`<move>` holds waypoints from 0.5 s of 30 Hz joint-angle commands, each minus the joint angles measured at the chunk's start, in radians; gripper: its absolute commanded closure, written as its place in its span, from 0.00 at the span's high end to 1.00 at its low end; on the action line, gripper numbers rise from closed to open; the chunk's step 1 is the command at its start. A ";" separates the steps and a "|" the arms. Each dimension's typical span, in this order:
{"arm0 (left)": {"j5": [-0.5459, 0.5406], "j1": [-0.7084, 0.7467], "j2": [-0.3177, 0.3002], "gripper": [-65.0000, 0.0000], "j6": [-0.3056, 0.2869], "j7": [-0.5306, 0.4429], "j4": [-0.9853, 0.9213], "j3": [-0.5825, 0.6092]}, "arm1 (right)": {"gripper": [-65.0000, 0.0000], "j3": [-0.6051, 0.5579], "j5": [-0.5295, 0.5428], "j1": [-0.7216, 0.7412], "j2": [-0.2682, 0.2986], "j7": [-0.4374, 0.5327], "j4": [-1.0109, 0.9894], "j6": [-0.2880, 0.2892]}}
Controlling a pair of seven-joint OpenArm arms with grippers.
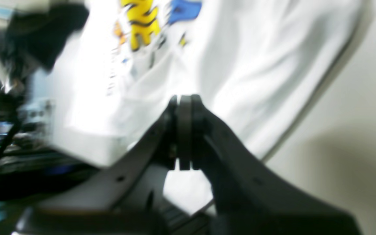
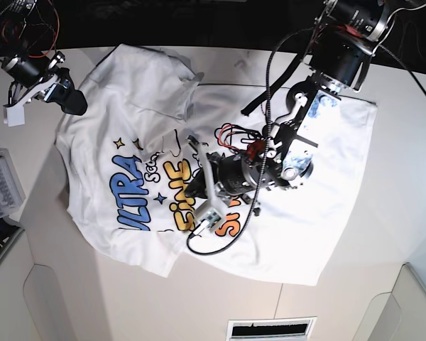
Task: Layout the t-shirt on the table in an organized manner, then fold the t-shirt properly
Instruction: 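Drag the grasped fabric with the left gripper away from the right gripper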
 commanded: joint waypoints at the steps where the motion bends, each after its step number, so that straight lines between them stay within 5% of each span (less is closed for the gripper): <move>1: -0.013 -0.011 -0.010 0.00 0.001 -0.026 0.036 -0.025 | 0.00 -0.016 -0.005 0.034 0.008 0.039 0.021 0.003; 10: -0.059 0.169 -0.137 0.00 0.001 0.027 0.115 -0.307 | 0.00 -0.276 -0.482 0.110 0.008 0.195 0.020 -0.077; 15: -0.057 0.257 -0.208 0.00 0.001 0.027 0.115 -0.441 | 0.00 -0.306 -0.592 0.105 0.010 0.212 0.020 -0.131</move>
